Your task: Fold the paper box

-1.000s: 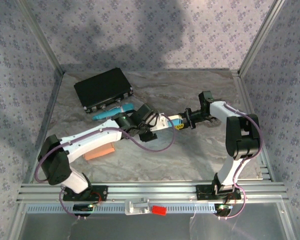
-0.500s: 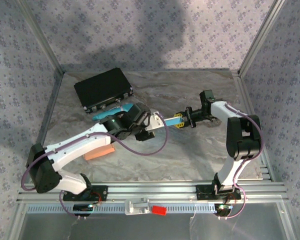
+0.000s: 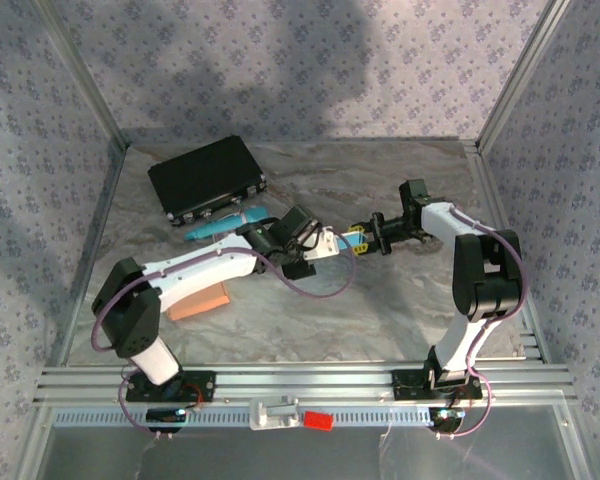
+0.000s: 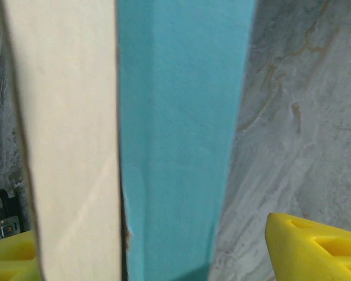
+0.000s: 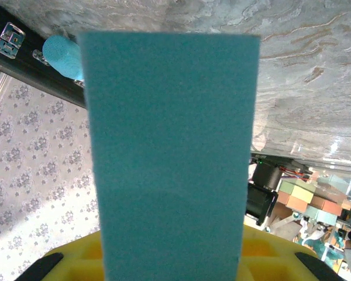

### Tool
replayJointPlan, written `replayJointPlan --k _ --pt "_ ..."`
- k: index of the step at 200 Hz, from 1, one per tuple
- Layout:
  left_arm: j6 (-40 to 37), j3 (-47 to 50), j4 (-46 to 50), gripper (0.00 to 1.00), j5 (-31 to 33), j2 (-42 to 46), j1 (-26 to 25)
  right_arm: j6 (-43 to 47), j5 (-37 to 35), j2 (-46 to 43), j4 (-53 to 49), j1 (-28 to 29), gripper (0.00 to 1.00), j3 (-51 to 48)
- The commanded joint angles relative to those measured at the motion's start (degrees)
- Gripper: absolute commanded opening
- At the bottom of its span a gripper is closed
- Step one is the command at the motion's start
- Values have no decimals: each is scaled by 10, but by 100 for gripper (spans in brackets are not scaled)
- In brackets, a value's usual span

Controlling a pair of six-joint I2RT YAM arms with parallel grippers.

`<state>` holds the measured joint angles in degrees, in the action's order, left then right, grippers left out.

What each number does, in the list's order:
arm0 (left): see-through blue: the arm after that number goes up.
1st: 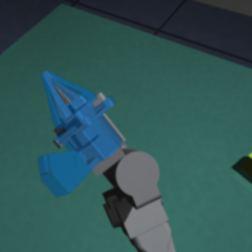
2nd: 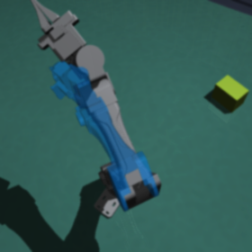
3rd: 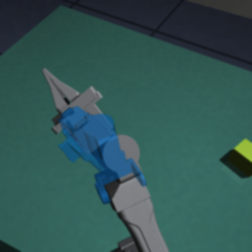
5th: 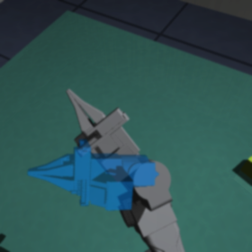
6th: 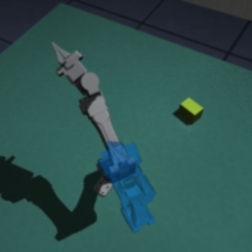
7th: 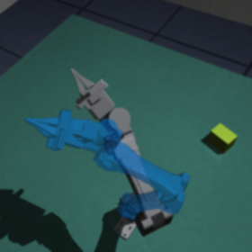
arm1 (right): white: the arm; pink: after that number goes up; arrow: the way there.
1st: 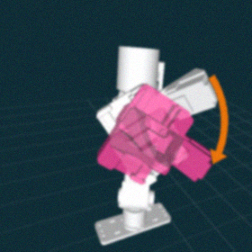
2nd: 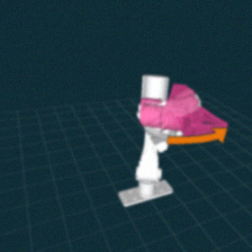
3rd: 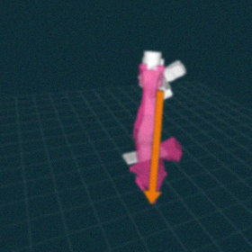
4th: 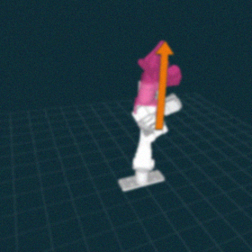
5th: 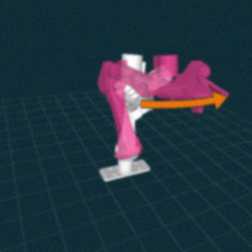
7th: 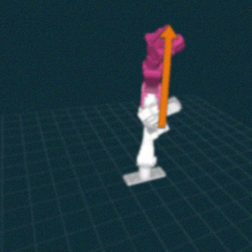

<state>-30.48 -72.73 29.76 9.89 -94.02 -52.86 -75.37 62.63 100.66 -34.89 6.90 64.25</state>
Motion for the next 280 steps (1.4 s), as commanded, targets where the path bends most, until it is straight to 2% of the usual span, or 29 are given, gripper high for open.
replayJointPlan --k 1,18,37,57,78,123,152,184,199,226,256,280 --pt "-9 -35 -7 70 -2 -5 4 -13 19 -17 -2 1 0 -4" --pt "-7 -33 -2 64 -10 -6 3 -16 19 -15 2 1 0 -4" --pt "-5 -30 7 51 -13 -7 3 -21 20 -14 2 1 0 -4" --pt "-4 -37 25 43 -22 -10 2 -23 21 -13 2 1 0 -4" --pt "-1 -48 46 36 -32 -16 3 -23 20 -13 2 0 4 -5" --pt "3 -72 86 32 -60 -19 3 -23 18 -21 2 -4 13 -14" --pt "-1 -88 127 31 -81 -20 3 -18 15 -28 -3 -10 26 -21" --pt "4 -121 187 30 -126 -32 6 20 -7 -42 -48 -28 50 -13" --pt "14 -144 223 28 -152 -49 7 63 -41 -54 -98 -40 61 11" --pt "33 -181 282 27 -181 -78 8 130 -116 -90 -176 -68 71 66" --pt "51 -214 340 27 -189 -99 8 178 -198 -159 -186 -102 71 71" --pt "77 -246 389 27 -170 -114 10 295 -321 -216 -197 -102 64 81"
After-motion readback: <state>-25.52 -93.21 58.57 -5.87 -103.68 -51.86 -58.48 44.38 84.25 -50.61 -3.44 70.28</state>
